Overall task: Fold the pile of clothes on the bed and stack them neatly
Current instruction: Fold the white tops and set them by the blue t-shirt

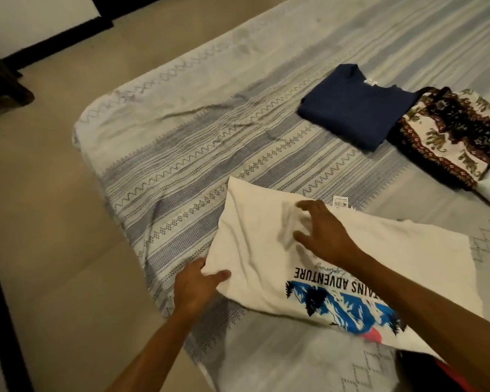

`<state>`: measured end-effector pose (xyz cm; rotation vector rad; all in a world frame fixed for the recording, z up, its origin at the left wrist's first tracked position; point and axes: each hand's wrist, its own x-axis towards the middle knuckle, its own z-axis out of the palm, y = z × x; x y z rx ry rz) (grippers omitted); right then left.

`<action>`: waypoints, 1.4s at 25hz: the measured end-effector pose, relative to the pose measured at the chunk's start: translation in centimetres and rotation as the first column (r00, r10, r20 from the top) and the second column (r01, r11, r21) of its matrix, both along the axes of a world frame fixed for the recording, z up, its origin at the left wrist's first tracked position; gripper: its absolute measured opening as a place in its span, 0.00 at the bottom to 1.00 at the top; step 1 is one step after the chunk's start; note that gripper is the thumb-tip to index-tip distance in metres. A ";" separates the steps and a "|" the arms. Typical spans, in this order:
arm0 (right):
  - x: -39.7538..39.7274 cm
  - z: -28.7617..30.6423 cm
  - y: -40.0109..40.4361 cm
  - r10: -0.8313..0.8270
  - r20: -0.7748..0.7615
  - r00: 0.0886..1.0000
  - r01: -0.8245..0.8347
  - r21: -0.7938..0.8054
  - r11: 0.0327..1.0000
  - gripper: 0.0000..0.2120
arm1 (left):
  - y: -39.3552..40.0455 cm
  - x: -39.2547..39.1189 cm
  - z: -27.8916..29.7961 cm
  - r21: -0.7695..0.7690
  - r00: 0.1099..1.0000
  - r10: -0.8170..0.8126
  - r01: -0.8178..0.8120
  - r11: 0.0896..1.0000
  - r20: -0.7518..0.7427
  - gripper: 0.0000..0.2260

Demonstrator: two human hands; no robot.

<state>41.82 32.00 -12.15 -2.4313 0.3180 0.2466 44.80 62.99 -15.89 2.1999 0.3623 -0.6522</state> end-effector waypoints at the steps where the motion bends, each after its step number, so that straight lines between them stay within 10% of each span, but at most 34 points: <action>1: 3.9 -0.5 1.3 0.010 -0.041 0.999 -0.008 0.033 0.999 0.38 | 0.3 -0.2 0.0 -0.013 0.999 0.028 -0.028 1.000 0.023 0.15; 5: 13.9 -2.0 5.3 -0.002 -0.267 0.964 0.049 0.171 0.984 0.45 | 1.5 -2.8 0.2 -0.175 0.972 0.211 -0.191 0.966 0.103 0.10; 8: 16.1 -3.5 7.4 0.028 -0.316 0.948 -0.011 0.057 0.998 0.36 | 2.2 -4.6 -0.5 -0.194 0.955 0.291 -0.275 0.942 0.057 0.08; 14: 17.1 0.0 5.3 0.023 -0.424 0.905 0.157 0.386 0.909 0.12 | 0.5 -5.2 2.2 -0.238 0.912 0.402 -0.375 0.896 0.079 0.07; 20: 11.2 4.5 -4.4 0.091 -0.260 0.961 0.129 0.714 0.688 0.13 | -6.5 -9.5 6.7 -0.205 0.751 -0.107 0.310 0.928 0.651 0.06; 24: 3.9 0.8 -11.4 -0.255 -0.347 0.902 0.413 0.532 0.739 0.15 | -12.5 -12.6 2.1 0.154 0.521 -0.608 0.671 0.726 0.599 0.10; 29: 1.8 -2.6 -13.0 -0.627 -0.534 0.567 0.765 0.623 0.161 0.19 | -16.4 -15.5 -2.6 0.377 0.398 -0.807 0.734 0.565 0.436 0.20; 33: 1.5 -2.4 -12.0 -0.516 -0.350 0.782 0.622 0.475 0.622 0.16 | -15.6 -15.4 -2.1 0.308 0.434 -0.719 0.694 0.651 0.542 0.24; 35: 2.3 -1.6 -11.9 -0.484 -0.311 0.818 0.575 0.461 0.676 0.13 | -14.3 -14.8 -1.8 0.252 0.582 -0.590 0.559 0.790 0.559 0.24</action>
